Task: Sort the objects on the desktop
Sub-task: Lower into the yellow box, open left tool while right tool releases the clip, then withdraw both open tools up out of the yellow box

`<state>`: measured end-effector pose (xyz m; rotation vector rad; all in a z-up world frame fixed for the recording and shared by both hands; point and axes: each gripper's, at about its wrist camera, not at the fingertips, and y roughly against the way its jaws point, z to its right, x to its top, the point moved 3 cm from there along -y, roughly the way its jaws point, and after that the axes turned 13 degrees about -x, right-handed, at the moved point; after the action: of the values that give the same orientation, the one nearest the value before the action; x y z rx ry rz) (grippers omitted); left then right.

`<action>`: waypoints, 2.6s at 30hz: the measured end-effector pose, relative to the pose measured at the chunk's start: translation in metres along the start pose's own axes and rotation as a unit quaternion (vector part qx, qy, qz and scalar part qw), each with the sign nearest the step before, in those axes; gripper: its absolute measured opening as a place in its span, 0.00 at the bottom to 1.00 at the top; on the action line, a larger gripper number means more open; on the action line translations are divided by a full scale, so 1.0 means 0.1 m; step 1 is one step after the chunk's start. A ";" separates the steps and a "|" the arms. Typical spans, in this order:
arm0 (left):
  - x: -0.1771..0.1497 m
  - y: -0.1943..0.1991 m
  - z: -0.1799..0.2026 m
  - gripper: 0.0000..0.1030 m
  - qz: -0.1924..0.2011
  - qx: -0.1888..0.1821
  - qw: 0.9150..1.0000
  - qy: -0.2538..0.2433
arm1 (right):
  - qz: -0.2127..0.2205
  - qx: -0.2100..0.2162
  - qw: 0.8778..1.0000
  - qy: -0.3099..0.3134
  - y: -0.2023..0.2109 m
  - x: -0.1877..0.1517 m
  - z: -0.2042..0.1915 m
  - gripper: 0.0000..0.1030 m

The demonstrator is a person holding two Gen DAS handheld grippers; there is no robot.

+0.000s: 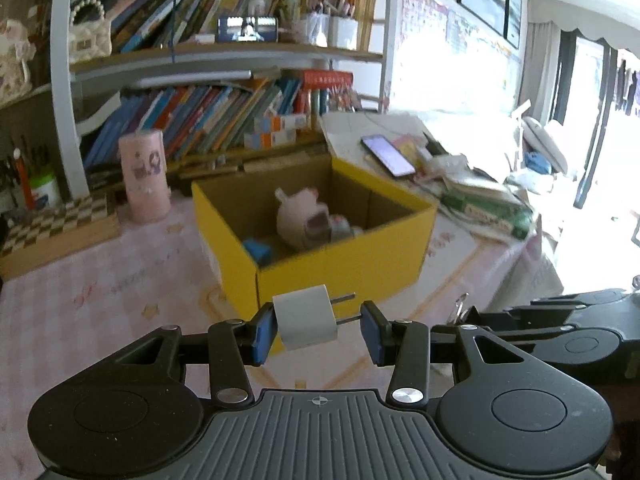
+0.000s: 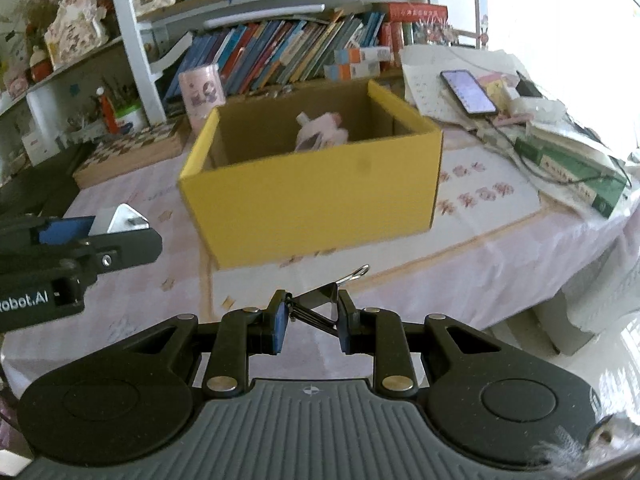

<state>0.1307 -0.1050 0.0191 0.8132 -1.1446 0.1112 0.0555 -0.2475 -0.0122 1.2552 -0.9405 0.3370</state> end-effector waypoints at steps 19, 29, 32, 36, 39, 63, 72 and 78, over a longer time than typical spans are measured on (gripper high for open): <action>0.63 -0.96 -0.18 0.42 0.004 0.082 0.997 0.011 | 0.101 0.049 0.991 0.066 -0.61 1.25 0.47 0.22; 0.61 -1.38 -0.35 0.42 -0.050 0.113 0.992 0.039 | 0.090 0.117 0.978 0.145 -1.20 1.71 0.13 0.22; 0.60 -1.44 -0.38 0.42 -0.060 0.116 0.990 0.048 | 0.073 0.136 0.974 0.167 -1.38 1.78 0.00 0.22; 0.58 -1.54 -0.39 0.43 -0.073 0.119 0.989 0.050 | 0.053 0.153 0.966 0.203 -1.61 1.80 -0.20 0.22; 0.57 -1.60 -0.39 0.43 -0.081 0.124 0.988 0.051 | 0.039 0.161 0.959 0.232 -1.75 1.78 -0.33 0.22; 0.53 -0.71 -0.37 0.64 0.026 0.218 0.971 0.098 | -0.009 0.203 0.946 0.252 -2.01 1.83 -0.49 0.42; 0.41 -0.19 -0.44 0.73 0.059 0.270 0.955 0.110 | 0.051 0.183 0.962 0.196 -1.51 1.88 -0.15 0.47; 0.22 0.13 -0.41 0.88 0.076 0.289 0.945 0.135 | 0.081 0.157 0.972 0.155 -1.12 1.70 0.04 0.51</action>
<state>0.1654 -0.0771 0.0370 1.1818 -0.9157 0.6944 0.2316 -0.3321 0.0429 1.3651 -0.7391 0.8134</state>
